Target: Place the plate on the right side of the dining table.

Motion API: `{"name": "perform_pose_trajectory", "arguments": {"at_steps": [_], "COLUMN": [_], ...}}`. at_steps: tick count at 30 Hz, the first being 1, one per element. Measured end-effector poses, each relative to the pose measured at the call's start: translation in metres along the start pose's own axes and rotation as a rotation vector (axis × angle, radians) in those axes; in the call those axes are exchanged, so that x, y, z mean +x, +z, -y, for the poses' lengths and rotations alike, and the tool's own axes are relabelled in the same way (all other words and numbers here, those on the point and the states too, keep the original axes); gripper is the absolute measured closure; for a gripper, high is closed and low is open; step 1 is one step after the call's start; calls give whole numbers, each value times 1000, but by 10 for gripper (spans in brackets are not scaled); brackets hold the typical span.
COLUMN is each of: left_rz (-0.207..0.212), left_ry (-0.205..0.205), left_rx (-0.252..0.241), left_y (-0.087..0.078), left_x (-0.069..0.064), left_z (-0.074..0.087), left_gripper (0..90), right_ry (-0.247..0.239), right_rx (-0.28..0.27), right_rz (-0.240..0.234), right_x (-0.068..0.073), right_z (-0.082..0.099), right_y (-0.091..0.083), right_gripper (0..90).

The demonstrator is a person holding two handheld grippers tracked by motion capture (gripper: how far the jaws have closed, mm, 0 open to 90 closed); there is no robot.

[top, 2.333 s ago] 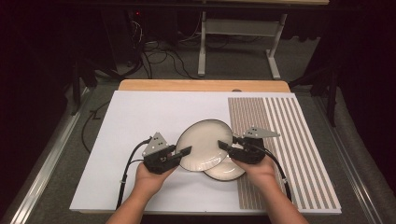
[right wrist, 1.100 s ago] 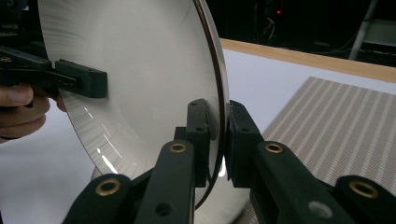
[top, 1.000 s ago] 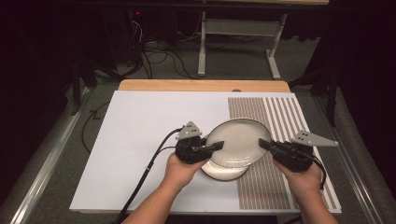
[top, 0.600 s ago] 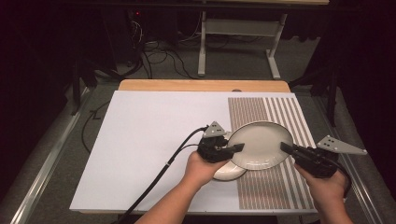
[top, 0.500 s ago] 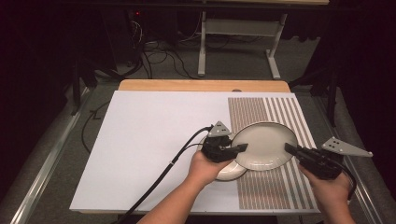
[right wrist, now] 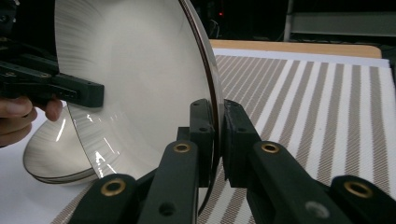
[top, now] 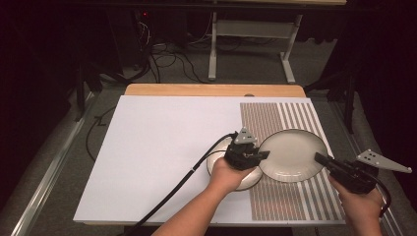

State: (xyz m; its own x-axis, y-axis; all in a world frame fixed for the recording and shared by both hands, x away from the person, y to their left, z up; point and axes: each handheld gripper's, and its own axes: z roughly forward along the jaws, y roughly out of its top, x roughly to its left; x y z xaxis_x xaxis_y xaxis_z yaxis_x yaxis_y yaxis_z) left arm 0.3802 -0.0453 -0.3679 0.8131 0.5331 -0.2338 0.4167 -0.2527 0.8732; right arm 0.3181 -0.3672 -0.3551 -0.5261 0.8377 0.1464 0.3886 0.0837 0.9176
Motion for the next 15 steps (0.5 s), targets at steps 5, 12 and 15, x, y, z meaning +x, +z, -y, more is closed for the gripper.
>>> {"name": "perform_pose_trajectory", "arguments": {"at_steps": [5, 12, 15], "left_rz": [-9, -23, -19], "left_ry": [2, -17, -7], "left_rx": [10, 19, 32], "left_y": [9, 26, 31], "left_x": [-2, -8, -11], "left_z": [-3, -5, -3], "left_gripper": [780, 780, 781], "right_ry": [3, 39, 54], "right_rx": [11, 29, 38], "right_rz": [28, 59, 63], "right_x": [-5, -17, -22], "right_z": [1, 6, 10], "right_y": [-3, -6, -9], "right_gripper": [860, 853, 851]}}
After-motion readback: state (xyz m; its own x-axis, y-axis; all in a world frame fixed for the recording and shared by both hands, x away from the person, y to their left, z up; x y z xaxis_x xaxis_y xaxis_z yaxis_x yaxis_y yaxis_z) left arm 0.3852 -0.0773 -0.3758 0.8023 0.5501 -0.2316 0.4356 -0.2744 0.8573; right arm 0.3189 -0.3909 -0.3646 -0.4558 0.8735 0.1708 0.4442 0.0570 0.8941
